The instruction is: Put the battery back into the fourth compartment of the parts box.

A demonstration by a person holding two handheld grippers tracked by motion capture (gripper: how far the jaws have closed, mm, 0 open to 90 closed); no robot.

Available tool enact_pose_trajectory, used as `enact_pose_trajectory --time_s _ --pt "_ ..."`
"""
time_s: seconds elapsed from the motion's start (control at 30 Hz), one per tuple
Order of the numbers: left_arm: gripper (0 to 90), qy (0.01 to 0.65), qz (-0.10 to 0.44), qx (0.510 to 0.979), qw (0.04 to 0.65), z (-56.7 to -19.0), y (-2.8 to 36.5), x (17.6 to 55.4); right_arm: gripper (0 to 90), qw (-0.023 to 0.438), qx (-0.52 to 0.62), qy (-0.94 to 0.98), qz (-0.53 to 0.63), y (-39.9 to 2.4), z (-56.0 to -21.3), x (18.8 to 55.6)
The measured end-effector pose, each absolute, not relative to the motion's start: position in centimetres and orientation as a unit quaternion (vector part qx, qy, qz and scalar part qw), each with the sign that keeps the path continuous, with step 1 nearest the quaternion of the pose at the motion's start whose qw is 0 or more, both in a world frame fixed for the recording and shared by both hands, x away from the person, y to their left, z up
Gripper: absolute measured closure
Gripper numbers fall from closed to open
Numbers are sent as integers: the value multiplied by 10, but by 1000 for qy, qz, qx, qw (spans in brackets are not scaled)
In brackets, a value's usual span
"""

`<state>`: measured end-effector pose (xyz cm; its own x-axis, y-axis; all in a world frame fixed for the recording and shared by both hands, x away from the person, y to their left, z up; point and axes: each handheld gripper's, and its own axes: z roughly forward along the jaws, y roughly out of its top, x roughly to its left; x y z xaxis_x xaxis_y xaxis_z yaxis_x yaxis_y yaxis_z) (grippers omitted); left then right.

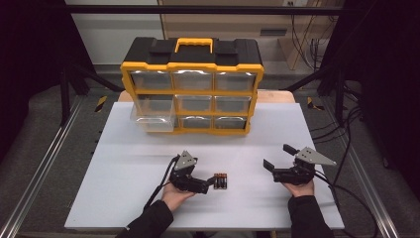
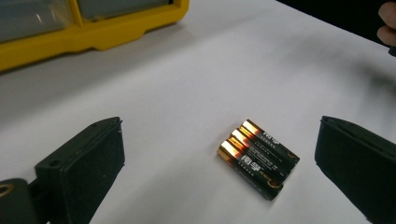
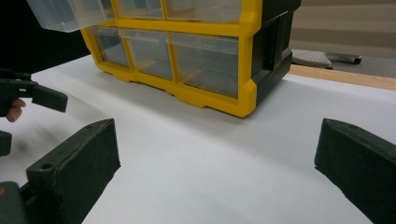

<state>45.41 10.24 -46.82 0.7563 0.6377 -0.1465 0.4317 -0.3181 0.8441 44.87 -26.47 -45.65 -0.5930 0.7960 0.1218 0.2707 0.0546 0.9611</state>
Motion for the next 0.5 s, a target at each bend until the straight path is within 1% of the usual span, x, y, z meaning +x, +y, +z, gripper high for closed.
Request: enact_pose_trajectory --time_s 0.13,0.27,0.5 --pt "18 344 102 810 464 -475 98 455 4 229 388 688 569 -264 -457 449" --pt "53 354 95 811 457 -479 95 455 4 229 387 691 566 -264 -457 449" --pt "180 363 85 816 442 -482 90 452 4 229 388 691 565 -263 -457 449"
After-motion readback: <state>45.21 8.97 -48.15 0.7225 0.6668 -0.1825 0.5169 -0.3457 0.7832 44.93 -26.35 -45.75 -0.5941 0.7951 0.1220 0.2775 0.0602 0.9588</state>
